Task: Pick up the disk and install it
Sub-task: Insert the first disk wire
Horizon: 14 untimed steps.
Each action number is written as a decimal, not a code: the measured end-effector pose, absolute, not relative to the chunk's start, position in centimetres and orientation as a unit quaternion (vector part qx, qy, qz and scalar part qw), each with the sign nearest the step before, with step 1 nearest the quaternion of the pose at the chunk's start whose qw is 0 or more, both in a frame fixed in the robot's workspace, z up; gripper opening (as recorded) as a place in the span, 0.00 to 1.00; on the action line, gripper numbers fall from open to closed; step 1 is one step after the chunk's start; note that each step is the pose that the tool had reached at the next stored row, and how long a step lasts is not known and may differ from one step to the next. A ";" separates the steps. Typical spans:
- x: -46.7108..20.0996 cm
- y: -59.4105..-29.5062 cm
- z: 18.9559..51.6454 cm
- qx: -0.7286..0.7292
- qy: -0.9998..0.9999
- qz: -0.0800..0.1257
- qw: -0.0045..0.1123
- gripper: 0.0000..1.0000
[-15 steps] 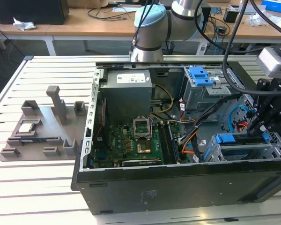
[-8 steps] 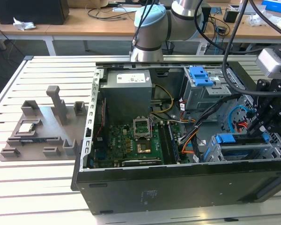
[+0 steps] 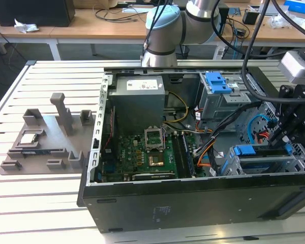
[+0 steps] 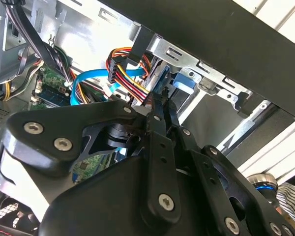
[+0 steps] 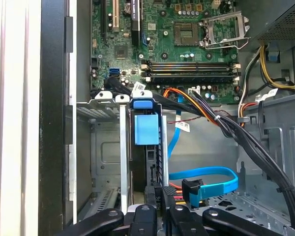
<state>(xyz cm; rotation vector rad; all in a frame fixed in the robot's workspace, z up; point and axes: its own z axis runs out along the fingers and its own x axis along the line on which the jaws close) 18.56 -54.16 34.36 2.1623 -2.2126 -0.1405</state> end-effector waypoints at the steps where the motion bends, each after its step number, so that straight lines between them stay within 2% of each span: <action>1: 18.6 -54.2 34.3 0.698 -0.714 -0.045 0.022 0.17; 14: 18.6 -54.2 33.9 0.698 -0.714 -0.046 0.022 0.17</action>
